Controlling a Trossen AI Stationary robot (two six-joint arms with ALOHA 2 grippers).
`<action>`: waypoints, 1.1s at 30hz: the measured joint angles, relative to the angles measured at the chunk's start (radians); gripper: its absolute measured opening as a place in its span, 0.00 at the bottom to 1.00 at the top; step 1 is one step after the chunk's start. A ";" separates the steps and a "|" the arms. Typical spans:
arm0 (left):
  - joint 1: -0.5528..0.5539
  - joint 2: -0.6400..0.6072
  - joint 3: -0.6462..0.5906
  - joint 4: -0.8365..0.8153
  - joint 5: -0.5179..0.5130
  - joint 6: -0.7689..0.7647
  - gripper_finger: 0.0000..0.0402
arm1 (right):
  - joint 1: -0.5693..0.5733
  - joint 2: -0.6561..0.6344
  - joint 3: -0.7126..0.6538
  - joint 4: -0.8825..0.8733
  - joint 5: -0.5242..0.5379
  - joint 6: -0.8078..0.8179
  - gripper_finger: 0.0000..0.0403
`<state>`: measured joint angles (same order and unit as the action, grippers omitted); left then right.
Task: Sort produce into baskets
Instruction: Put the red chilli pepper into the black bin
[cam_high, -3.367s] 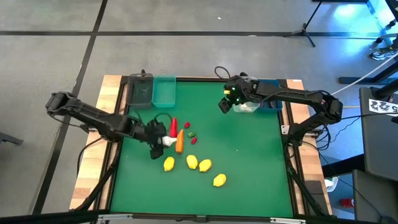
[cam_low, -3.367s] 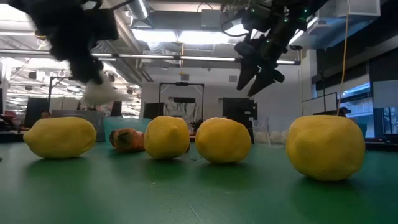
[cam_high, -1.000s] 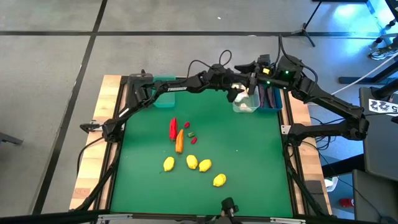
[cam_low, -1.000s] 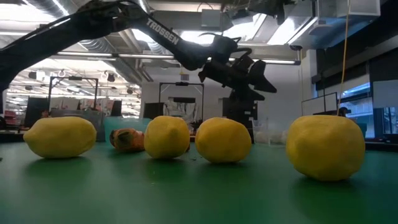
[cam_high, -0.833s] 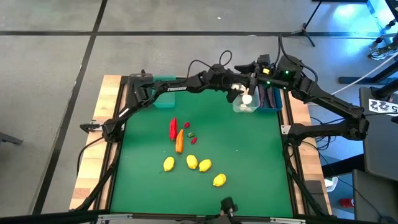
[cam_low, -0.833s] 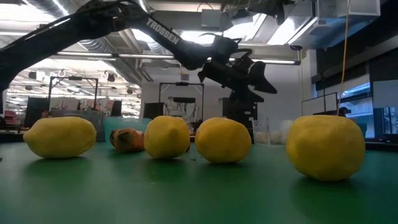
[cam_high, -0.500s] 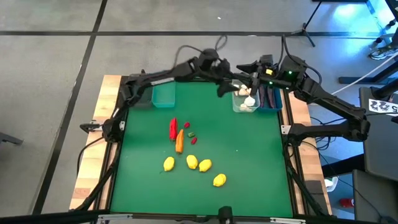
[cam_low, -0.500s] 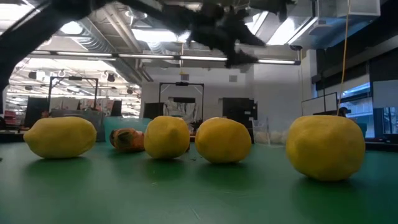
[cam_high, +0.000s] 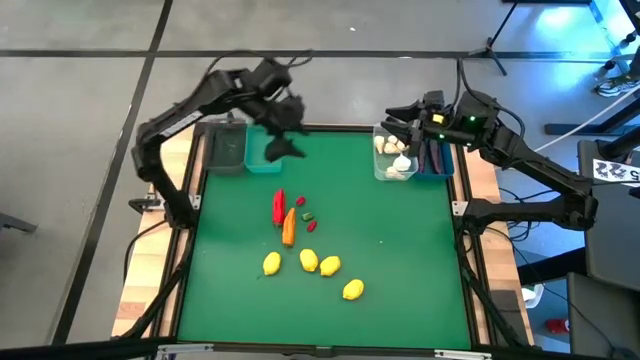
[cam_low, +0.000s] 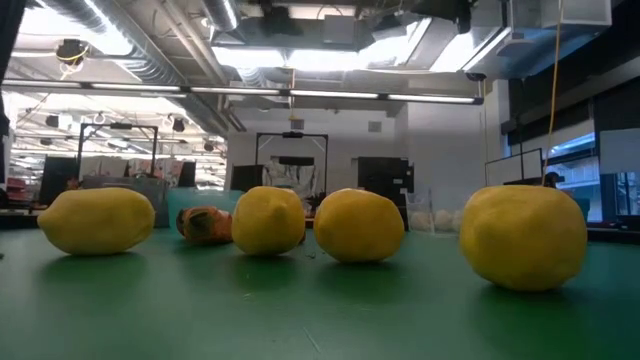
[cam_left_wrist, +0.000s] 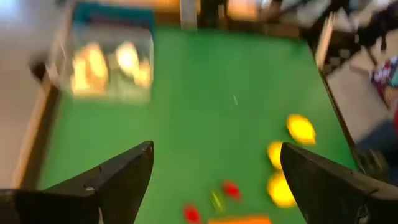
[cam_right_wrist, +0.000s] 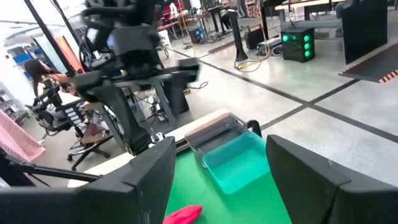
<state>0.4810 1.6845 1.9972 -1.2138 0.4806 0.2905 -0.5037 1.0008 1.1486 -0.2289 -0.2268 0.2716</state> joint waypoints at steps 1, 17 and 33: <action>-0.011 -0.018 0.000 -0.057 -0.023 -0.018 0.86 | 0.000 0.003 0.000 -0.001 0.000 -0.007 0.62; -0.262 -0.421 -0.670 0.253 -0.267 -0.548 0.86 | 0.000 0.033 0.000 -0.046 0.007 -0.015 0.62; -0.272 -0.486 -1.146 0.419 -0.682 -1.093 0.86 | -0.001 0.112 0.000 -0.043 0.010 -0.012 0.62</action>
<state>0.2087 1.1984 0.8512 -0.7951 -0.2013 -0.8024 -0.5045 1.1128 1.1484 -0.2724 -0.2173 0.2600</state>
